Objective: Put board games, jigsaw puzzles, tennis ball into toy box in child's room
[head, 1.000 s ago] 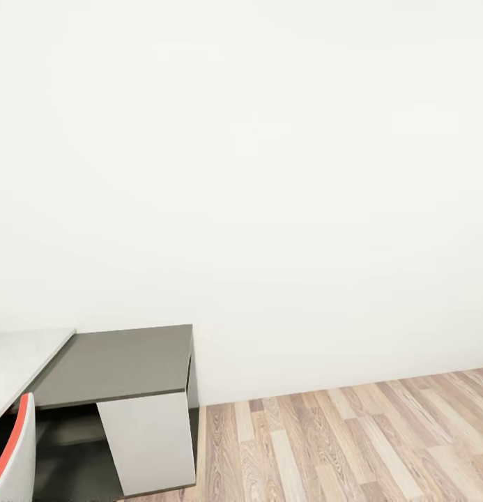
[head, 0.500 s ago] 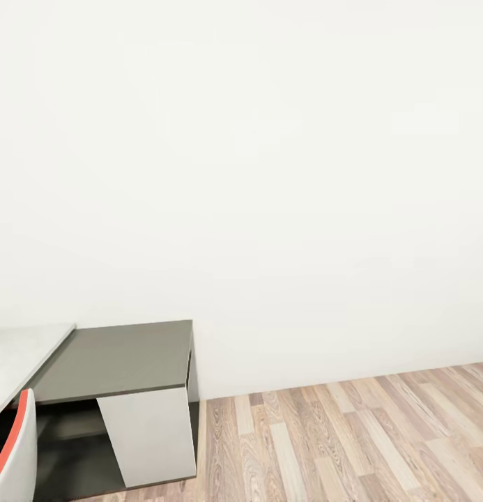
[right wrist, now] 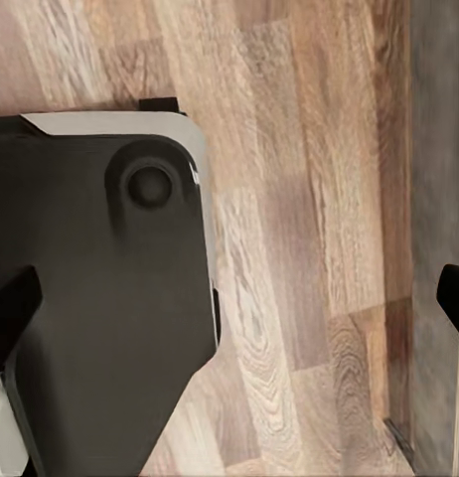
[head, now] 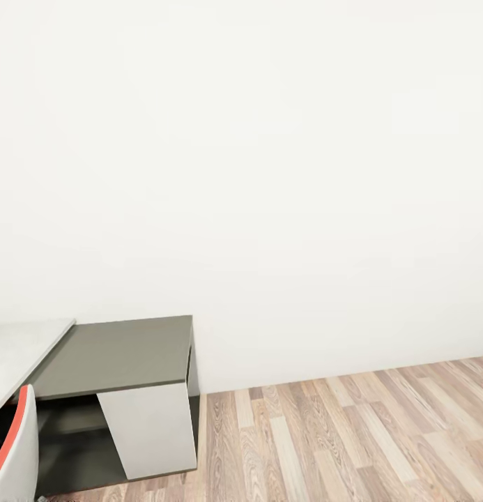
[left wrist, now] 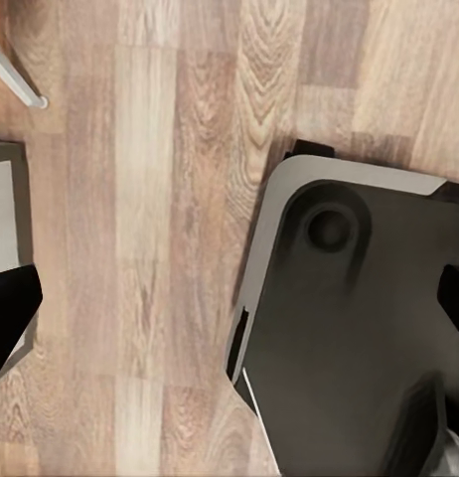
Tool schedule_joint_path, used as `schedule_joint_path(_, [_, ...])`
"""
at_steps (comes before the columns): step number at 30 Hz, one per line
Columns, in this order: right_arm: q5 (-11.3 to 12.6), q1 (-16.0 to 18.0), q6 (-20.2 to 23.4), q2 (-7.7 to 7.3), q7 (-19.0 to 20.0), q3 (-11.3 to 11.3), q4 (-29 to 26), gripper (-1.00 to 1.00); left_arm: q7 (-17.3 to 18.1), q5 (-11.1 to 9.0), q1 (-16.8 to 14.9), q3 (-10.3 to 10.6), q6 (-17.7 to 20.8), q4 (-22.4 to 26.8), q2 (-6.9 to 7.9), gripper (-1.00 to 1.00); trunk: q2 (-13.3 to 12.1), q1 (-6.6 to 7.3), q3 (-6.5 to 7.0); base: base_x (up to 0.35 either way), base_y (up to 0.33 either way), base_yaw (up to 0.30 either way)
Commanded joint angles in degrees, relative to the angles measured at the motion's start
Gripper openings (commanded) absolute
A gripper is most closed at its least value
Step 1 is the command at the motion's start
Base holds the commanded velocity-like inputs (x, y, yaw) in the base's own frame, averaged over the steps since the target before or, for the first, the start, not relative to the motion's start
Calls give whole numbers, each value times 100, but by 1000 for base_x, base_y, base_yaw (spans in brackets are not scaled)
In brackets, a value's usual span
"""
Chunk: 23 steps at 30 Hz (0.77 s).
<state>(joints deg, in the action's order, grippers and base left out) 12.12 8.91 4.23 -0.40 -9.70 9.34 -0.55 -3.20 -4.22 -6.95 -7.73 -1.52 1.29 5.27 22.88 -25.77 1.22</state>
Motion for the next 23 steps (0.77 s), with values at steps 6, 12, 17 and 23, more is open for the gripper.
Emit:
schedule_joint_path(6, [72, -3, -365, 22, -22, 37, -12, 100, 0, -53, 0, -29, -18, 19, -8, 100, 4, -2, -25, 0, 0, 0])
schedule_joint_path(12, [86, -5, -515, 27, -23, 34, -7, 100, 0, -40, 0, -13, -16, 20, -8, 100, 4, -2, -28, 0, 0, 0])
schedule_joint_path(17, [88, -5, -542, 5, -23, 33, -7, 100, 1, -46, 0, -28, -18, 21, -9, 100, 4, -2, -28, 0, 0, 0])
schedule_joint_path(23, [88, -5, -546, -1, -23, 33, -8, 100, 3, -53, 0, -30, -16, 21, -9, 100, 4, -2, -28, 0, 0, 0])
